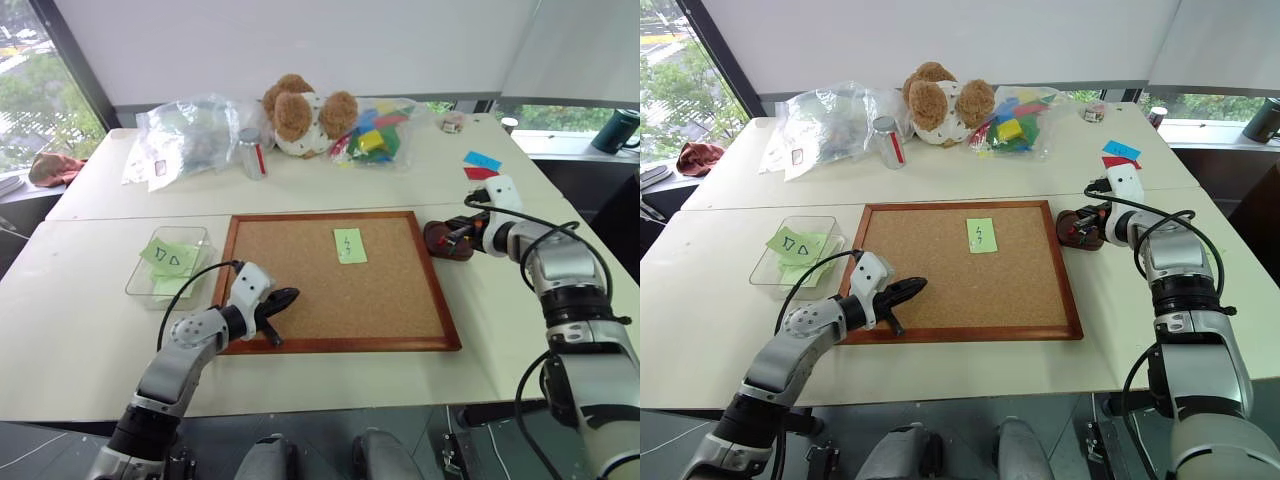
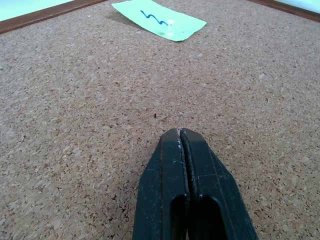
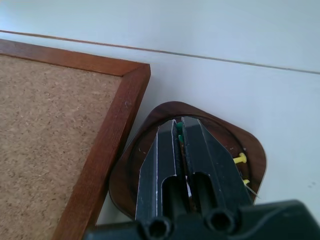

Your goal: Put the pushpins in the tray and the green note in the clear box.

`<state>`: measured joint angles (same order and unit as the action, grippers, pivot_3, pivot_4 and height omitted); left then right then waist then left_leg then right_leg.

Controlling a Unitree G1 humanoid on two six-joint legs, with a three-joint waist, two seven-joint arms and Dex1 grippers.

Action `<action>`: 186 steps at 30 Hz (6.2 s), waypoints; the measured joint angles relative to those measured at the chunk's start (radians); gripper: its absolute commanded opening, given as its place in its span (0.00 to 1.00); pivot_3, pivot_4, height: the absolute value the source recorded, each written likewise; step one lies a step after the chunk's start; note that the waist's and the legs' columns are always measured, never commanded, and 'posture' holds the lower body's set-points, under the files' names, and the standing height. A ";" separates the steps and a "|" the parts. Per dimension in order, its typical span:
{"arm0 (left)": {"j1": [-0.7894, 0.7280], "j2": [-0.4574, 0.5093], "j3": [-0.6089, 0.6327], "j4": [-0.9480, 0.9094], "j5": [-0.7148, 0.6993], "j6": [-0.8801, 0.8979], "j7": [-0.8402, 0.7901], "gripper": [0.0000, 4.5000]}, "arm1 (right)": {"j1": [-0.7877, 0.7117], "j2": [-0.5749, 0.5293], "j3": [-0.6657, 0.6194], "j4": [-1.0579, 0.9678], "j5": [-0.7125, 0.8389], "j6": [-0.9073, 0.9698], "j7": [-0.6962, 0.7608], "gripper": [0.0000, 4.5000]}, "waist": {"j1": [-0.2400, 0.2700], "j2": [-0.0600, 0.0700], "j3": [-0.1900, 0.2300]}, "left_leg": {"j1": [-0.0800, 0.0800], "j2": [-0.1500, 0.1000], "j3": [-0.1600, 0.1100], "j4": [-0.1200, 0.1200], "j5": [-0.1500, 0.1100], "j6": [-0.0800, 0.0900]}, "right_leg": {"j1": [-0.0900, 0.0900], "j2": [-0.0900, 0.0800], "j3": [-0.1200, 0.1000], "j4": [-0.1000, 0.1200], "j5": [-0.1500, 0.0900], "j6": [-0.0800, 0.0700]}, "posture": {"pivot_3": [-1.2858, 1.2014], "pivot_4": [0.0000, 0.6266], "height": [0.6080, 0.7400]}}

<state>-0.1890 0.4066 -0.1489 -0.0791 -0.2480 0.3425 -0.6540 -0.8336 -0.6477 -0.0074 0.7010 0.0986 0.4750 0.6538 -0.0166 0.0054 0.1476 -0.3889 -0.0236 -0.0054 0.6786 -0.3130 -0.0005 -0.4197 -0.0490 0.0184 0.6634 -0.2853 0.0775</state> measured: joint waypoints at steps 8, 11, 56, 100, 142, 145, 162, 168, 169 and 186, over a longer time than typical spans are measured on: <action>0.002 0.003 -0.001 -0.001 0.000 -0.002 0.001 0.00 | -0.038 0.003 0.004 0.113 -0.037 -0.067 0.017 0.51 | -0.001 0.000 0.000 | 0.000 0.000 0.000 0.000 0.000 0.000 | 0.000 0.000 0.000 0.000 0.000 0.000 | 0.52 0.24 1.00; 0.004 0.003 0.000 -0.002 0.000 -0.003 0.002 0.00 | -0.039 0.003 0.004 0.116 -0.038 -0.068 0.023 0.84 | -0.001 0.000 0.000 | 0.000 0.000 0.000 0.000 0.000 0.000 | 0.000 0.000 0.000 0.000 0.000 0.000 | 0.52 0.24 1.00; 0.009 0.003 0.002 -0.006 0.000 -0.005 0.007 0.00 | 0.103 0.292 0.199 -0.447 0.029 0.204 0.076 0.68 | -0.003 0.001 -0.001 | 0.000 0.000 0.000 -0.001 0.000 0.000 | -0.001 0.000 0.000 0.000 0.000 0.000 | 0.52 0.24 1.00; -0.123 0.021 0.167 -0.011 -0.258 0.315 -0.052 0.93 | 0.145 0.081 0.198 -0.928 0.150 0.403 0.185 0.00 | 0.000 -0.003 0.002 | -0.003 0.000 -0.001 -0.002 0.000 0.000 | -0.004 0.000 -0.001 -0.001 0.000 0.000 | 0.52 0.24 1.00; -0.355 -0.380 0.422 0.103 -0.800 0.743 0.348 0.00 | 0.141 0.067 0.307 -1.074 0.162 0.370 0.205 0.00 | 0.005 -0.006 0.004 | -0.012 -0.001 -0.003 0.003 0.003 -0.005 | -0.009 0.000 -0.003 -0.005 0.000 0.001 | 0.52 0.24 1.00; -0.348 -0.380 0.431 0.100 -0.821 0.748 0.361 0.00 | 0.139 0.067 0.307 -1.074 0.162 0.371 0.205 0.00 | 0.005 -0.006 0.004 | -0.012 -0.001 -0.002 0.003 0.003 -0.005 | -0.009 0.000 -0.003 -0.005 0.000 0.001 | 0.52 0.24 1.00; -0.302 -0.330 0.387 0.096 -0.781 0.706 0.336 0.00 | 0.111 0.064 0.279 -1.123 0.201 0.413 0.182 0.00 | 0.006 -0.006 0.004 | -0.012 -0.001 -0.002 0.004 0.003 -0.006 | -0.009 0.000 -0.003 -0.005 0.000 0.001 | 0.52 0.24 1.00; -0.297 -0.325 0.368 0.101 -0.759 0.686 0.320 0.00 | 0.079 0.059 0.233 -1.127 0.222 0.443 0.160 0.00 | 0.005 -0.006 0.004 | -0.012 -0.001 -0.002 0.004 0.003 -0.006 | -0.009 0.000 -0.003 -0.005 0.000 0.001 | 0.52 0.24 1.00; -0.297 -0.324 0.368 0.101 -0.759 0.681 0.320 0.00 | 0.073 0.056 0.218 -1.116 0.224 0.443 0.155 0.00 | 0.005 -0.006 0.004 | -0.012 -0.001 -0.002 0.004 0.003 -0.006 | -0.009 0.000 -0.003 -0.005 0.000 0.001 | 0.52 0.24 1.00; -0.293 -0.319 0.409 0.057 -0.792 0.673 0.370 0.00 | 0.016 -0.046 0.056 -0.200 0.033 0.152 0.000 0.00 | 0.003 -0.006 0.004 | -0.012 -0.001 -0.001 0.004 0.003 -0.006 | -0.008 0.001 -0.002 -0.004 0.000 0.001 | 0.52 0.24 1.00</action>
<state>-0.4817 0.0872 0.2602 -0.0217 -1.0396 1.0153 -0.2840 -0.8180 -0.6935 0.0482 0.5013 0.1313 0.6268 0.6534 -0.0135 -0.0010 0.1515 -0.4009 -0.0249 -0.0065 0.6824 -0.3097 -0.0062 -0.4280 -0.0484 0.0164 0.6595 -0.2850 0.0781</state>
